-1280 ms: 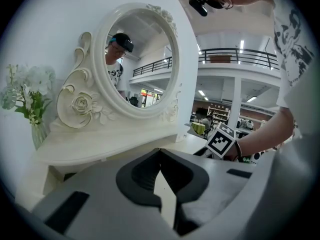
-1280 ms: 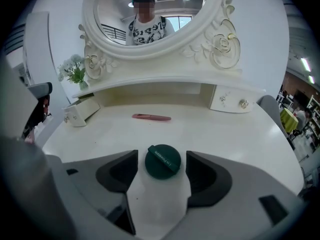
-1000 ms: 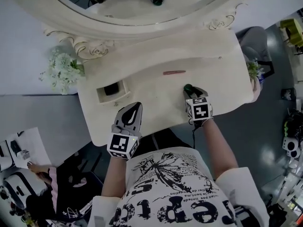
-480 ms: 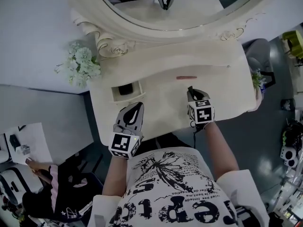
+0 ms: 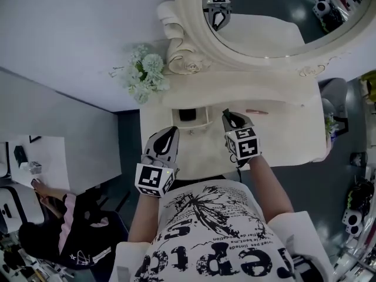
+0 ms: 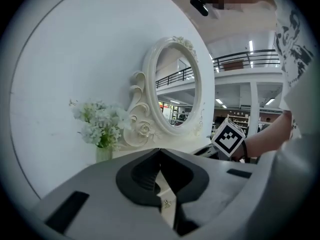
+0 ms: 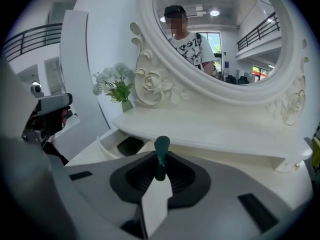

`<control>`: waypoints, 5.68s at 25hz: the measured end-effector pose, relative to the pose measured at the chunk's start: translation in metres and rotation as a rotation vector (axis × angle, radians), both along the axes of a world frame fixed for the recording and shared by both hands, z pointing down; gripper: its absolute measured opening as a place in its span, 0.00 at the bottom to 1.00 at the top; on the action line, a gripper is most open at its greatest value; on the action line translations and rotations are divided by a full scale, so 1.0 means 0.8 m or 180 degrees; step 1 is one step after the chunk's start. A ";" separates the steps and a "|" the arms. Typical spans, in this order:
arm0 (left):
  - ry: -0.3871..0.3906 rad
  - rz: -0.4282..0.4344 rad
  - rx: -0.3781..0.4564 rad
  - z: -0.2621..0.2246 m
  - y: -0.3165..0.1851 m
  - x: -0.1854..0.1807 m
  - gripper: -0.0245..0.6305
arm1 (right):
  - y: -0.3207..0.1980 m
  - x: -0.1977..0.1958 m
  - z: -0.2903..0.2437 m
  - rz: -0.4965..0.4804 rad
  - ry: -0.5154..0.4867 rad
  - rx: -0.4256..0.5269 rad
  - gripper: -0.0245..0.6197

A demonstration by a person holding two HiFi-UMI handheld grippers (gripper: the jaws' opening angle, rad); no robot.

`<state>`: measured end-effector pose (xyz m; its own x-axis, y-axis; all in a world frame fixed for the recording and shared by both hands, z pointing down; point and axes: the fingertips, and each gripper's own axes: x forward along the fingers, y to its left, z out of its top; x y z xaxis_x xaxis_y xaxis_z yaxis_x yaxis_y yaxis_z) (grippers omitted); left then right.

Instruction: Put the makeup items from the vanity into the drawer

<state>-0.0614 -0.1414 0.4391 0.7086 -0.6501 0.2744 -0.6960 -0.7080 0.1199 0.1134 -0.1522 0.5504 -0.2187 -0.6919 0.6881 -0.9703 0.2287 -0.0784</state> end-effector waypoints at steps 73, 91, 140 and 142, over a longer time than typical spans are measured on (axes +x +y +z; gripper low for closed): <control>-0.0225 -0.0035 -0.0242 0.053 -0.001 0.177 0.07 | 0.026 0.201 0.120 -0.0771 0.0466 -0.0806 0.12; -0.0089 -0.0031 -0.0026 0.012 -0.009 0.056 0.07 | 0.001 0.025 0.009 -0.1156 0.0316 -0.0116 0.12; -0.0005 -0.0248 0.0154 -0.020 -0.041 -0.059 0.07 | -0.038 -0.103 -0.115 -0.0654 -0.0197 0.0987 0.07; -0.0010 -0.0201 0.0185 -0.027 -0.042 -0.052 0.07 | -0.034 -0.096 -0.135 -0.0569 -0.0254 0.1138 0.07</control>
